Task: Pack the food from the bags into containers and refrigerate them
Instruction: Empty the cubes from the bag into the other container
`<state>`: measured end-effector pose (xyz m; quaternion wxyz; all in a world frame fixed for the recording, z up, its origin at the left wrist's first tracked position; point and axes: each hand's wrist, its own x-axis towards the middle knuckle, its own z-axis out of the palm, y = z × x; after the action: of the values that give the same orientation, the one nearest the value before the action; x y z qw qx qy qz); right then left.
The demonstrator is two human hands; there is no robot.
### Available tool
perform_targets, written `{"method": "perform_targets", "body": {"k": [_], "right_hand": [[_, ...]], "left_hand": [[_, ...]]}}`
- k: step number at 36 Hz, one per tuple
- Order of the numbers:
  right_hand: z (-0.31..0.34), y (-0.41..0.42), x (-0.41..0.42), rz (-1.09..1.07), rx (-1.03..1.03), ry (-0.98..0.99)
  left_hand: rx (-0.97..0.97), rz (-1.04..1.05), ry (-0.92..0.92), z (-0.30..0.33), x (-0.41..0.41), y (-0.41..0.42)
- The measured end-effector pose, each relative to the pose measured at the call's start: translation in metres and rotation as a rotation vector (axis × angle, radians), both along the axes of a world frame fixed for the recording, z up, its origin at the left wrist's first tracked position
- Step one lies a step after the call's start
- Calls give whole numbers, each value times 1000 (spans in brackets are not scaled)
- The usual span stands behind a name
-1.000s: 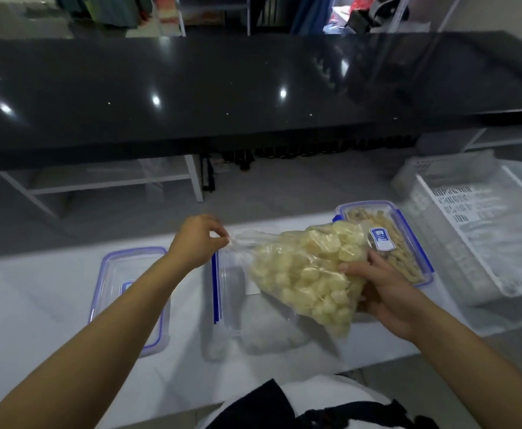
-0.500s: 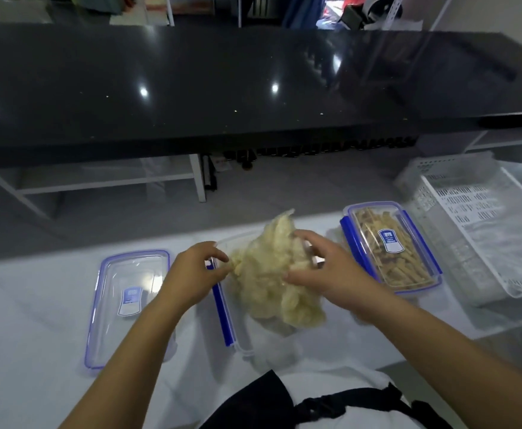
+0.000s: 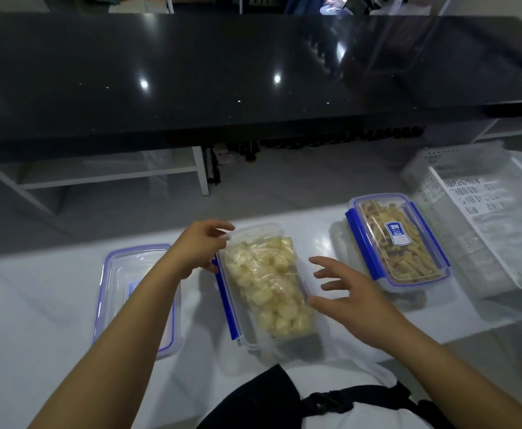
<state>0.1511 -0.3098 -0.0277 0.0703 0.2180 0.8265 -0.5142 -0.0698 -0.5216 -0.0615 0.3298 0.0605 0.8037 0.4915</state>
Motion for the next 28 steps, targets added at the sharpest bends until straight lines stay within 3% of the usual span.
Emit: {"method": "perform_targets", "body": {"k": [5,10,16,28], "right_hand": [[-3,13,17,-48,-145,-58],[0,23,15,-253,-332,-11],[-6,26,5,-249,-472,-47],[-15,41,-12,-198,-471,-46]], "left_hand": [[95,133,-118,-3,6,-2],[275,427,-266,-11,28,0],[383,590,-345,-18,83,-1],[291,423,-342,-2,152,-27]]}}
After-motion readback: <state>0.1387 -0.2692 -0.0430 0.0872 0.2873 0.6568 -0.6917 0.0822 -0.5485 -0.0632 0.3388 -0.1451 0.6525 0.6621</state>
